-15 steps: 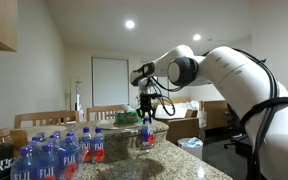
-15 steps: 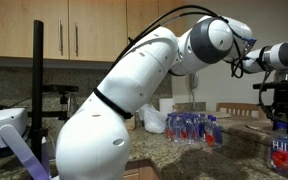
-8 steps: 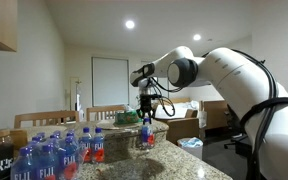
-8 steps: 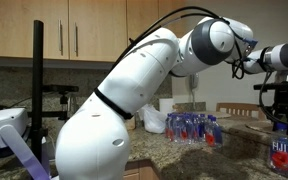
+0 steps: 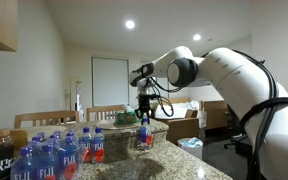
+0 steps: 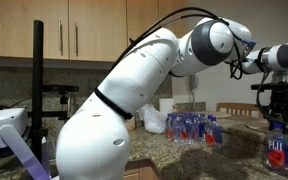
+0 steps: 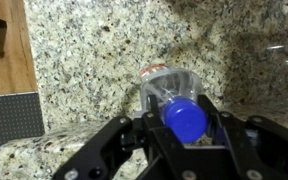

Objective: Move two water bottles to the right.

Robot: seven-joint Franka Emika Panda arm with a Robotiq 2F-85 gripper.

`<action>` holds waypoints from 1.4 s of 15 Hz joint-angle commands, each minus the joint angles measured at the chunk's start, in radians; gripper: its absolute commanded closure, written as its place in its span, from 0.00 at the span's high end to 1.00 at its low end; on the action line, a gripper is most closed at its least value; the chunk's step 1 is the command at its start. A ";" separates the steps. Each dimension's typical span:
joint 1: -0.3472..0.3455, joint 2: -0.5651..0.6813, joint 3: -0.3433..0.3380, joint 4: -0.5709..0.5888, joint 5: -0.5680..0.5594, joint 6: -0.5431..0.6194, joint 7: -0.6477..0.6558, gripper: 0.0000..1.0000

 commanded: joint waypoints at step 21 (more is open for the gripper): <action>0.041 -0.135 0.020 -0.292 -0.029 0.230 -0.030 0.18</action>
